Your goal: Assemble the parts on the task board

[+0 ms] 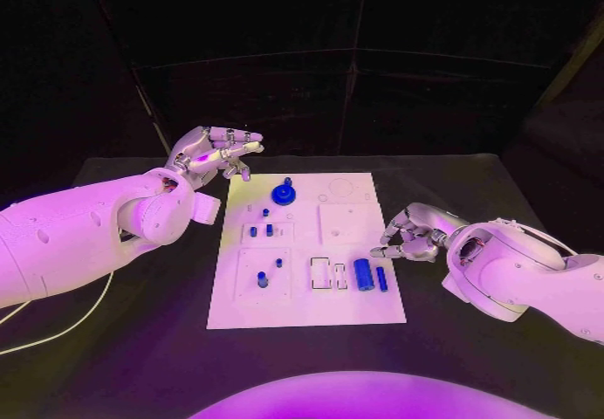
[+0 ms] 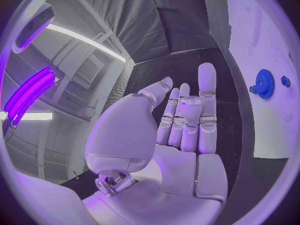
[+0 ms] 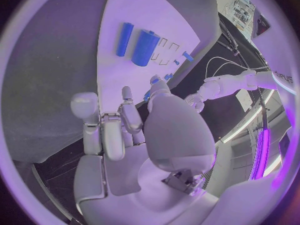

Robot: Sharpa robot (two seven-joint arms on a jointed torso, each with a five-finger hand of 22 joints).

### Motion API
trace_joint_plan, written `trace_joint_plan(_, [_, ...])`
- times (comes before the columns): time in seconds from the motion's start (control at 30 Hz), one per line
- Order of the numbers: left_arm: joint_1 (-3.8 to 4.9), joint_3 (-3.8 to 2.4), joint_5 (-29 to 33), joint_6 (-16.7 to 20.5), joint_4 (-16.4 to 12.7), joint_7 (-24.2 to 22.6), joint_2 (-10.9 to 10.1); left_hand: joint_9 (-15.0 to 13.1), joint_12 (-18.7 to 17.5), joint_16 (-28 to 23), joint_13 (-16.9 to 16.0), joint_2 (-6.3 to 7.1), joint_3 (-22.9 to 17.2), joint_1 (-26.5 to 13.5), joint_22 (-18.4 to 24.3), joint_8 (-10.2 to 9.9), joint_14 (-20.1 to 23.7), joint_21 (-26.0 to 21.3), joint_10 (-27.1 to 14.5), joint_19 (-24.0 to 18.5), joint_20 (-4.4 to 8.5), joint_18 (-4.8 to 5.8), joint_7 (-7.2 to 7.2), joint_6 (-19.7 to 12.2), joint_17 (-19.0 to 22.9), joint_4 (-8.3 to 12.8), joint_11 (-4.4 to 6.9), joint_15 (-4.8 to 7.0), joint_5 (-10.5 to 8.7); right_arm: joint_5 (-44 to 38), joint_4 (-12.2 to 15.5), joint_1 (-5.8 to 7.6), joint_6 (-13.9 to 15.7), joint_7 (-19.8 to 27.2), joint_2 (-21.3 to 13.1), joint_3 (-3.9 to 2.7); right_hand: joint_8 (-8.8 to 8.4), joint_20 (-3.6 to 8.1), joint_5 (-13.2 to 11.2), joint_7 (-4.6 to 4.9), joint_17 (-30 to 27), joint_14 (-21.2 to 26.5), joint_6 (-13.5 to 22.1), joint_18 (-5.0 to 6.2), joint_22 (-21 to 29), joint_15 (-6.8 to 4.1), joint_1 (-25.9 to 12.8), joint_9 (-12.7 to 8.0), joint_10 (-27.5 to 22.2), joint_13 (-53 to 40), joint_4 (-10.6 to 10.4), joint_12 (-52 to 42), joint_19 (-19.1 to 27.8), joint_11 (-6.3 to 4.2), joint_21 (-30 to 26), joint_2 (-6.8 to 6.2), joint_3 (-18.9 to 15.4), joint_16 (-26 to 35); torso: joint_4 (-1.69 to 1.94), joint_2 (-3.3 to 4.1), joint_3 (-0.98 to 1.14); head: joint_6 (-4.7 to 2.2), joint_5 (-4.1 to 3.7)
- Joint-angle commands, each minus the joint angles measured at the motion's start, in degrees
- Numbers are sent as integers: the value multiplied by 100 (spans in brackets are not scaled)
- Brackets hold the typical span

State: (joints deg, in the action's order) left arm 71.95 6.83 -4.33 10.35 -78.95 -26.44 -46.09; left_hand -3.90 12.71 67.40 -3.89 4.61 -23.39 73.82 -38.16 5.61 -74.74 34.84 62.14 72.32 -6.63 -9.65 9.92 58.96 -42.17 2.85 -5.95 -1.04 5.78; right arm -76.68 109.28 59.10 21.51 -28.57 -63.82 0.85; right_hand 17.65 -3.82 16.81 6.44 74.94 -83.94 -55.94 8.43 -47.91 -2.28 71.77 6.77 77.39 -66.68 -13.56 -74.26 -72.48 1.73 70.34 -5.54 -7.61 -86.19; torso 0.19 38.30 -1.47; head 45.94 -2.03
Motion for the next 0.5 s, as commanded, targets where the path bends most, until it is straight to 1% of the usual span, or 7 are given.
trace_joint_plan(0.03, [8,-3,64,-32,-14,-26,-7,4,21,-30,-8,-30,31,-21,6,28,49,-3,-34,-24,2,-80,17,-26,5,12,-11,-1,-22,-297,39,-11,-243,-207,32,10,64,5,-21,-20,598,-435,30,-116,-10,-15,-1,31,59,-27,-68,-36,-44,-11,25,-29,-34,-29,-1,1,-2,5,-5])
trace_joint_plan(0.2, [8,0,65,-35,-10,-27,-4,4,21,-30,-8,-30,31,-21,6,28,49,-3,-34,-24,2,-80,17,-26,5,12,-11,-1,-22,-351,49,-25,-290,-209,64,20,173,17,-20,-42,623,-439,25,-122,-48,-29,44,91,87,-98,-170,-68,-57,-29,42,-41,-102,-39,5,4,0,4,-4])
trace_joint_plan(0.23, [8,0,65,-36,-9,-27,-4,4,21,-30,-8,-30,31,-21,6,28,49,-3,-34,-24,2,-80,17,-26,5,12,-11,-1,-22,-361,51,-28,-312,-209,74,23,200,20,-21,-48,631,-441,22,-123,-56,-32,54,107,93,-112,-194,-74,-60,-33,46,-43,-116,-43,1,7,-3,8,-3])
trace_joint_plan(0.37, [8,2,65,-37,-9,-26,-5,4,21,-30,-8,-30,31,-21,6,28,49,-3,-34,-24,2,-80,17,-26,5,12,-11,-1,-22,-374,49,-40,-381,-195,108,26,318,33,-42,-76,647,-443,-10,-126,-75,-50,58,184,121,-173,-284,-102,-66,-57,56,-60,-179,-49,-6,11,-2,14,1])
trace_joint_plan(0.5, [7,3,65,-38,-11,-25,-8,4,21,-30,-8,-30,31,-21,6,28,49,-3,-34,-24,2,-80,17,-26,5,12,-11,-1,-22,-379,57,-106,-443,-182,141,28,437,51,-51,-110,661,-446,-58,-129,-102,-72,43,276,141,-216,-306,-117,-75,-84,69,-54,-220,-56,-4,11,-8,31,-6])
